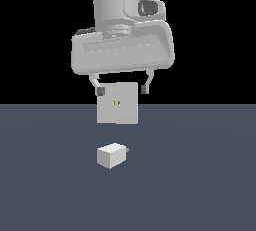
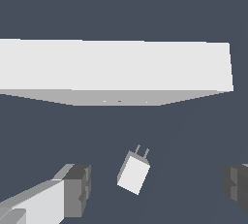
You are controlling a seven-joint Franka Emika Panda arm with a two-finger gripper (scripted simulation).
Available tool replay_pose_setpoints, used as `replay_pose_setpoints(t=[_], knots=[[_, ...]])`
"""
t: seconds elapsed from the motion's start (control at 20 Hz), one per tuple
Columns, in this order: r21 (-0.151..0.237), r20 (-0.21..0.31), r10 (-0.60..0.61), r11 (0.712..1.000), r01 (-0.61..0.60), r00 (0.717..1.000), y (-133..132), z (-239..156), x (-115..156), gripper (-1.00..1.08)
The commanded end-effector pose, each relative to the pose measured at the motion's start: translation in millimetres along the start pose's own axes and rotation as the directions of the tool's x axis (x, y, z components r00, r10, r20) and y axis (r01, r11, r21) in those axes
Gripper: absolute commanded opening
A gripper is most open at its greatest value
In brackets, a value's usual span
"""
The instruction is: Plug the charger into the wall socket.
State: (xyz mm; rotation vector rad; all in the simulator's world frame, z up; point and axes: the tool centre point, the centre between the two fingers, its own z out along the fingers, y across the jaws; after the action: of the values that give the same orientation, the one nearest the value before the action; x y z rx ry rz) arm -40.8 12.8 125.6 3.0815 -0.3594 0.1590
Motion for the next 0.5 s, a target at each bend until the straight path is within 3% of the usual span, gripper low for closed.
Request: replay_pose_setpoints(t=[0.0, 0.45], knots=[[-0.004, -0.015, 0.050, 0.999, -0.050, 0.999, 0, 6, -6, 1.00], [-0.016, -0.064, 0.207, 0.978, -0.209, 0.976, 0, 26, -25, 1.00]])
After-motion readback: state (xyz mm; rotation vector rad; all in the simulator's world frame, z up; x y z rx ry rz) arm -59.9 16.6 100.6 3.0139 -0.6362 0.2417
